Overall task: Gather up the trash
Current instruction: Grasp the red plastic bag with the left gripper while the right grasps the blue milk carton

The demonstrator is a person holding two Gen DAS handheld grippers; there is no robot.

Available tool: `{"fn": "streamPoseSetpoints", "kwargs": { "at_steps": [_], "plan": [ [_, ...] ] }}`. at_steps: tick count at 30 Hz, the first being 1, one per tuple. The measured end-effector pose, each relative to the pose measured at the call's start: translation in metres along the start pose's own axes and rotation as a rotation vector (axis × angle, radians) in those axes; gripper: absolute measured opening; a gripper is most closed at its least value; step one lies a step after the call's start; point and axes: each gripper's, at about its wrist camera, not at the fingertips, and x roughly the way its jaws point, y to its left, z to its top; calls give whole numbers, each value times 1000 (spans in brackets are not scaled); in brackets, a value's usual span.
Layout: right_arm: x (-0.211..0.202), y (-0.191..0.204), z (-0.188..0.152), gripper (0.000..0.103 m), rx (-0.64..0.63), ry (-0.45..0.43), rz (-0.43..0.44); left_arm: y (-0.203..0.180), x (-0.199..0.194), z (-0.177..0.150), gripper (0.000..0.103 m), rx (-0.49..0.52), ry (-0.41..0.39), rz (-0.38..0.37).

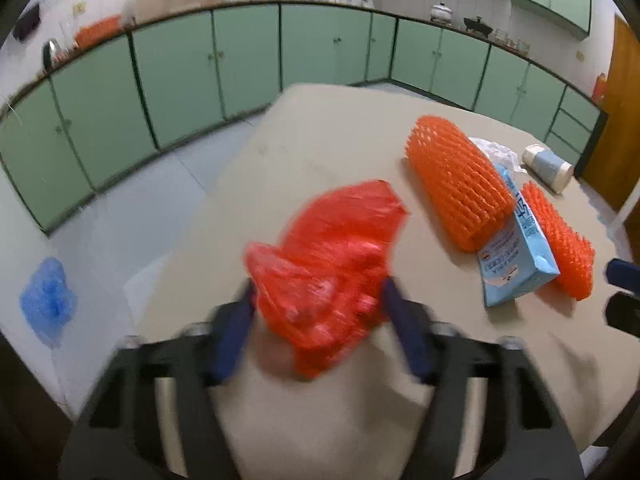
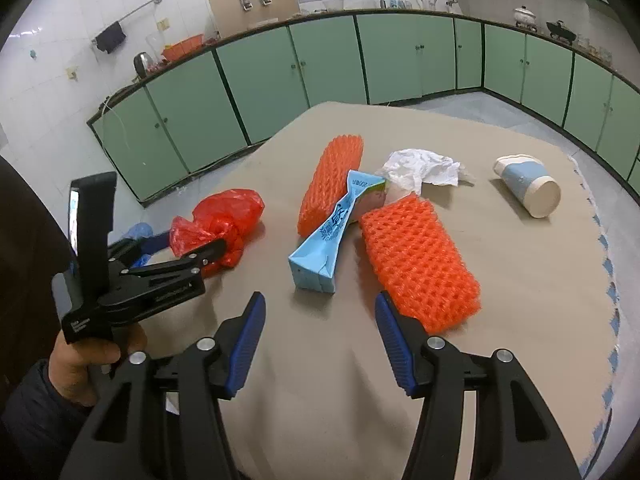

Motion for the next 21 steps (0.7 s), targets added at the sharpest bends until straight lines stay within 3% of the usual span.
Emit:
{"fn": "streamPoseSetpoints", "kwargs": {
  "at_steps": [3, 9, 14, 21],
  "plan": [
    [8, 1, 3, 56, 4, 2, 1, -1, -4, -1, 31, -9, -27, -2],
    [18, 4, 7, 57, 32, -10, -4, -9, -25, -7, 15, -28, -87, -3],
    [29, 12, 12, 58, 41, -11, -16, -11, -47, -6, 7, -56, -135, -16],
    [49, 16, 18, 58, 65, 2, -50, -15, -62, -7, 5, -29, -163, -27]
  ]
}}
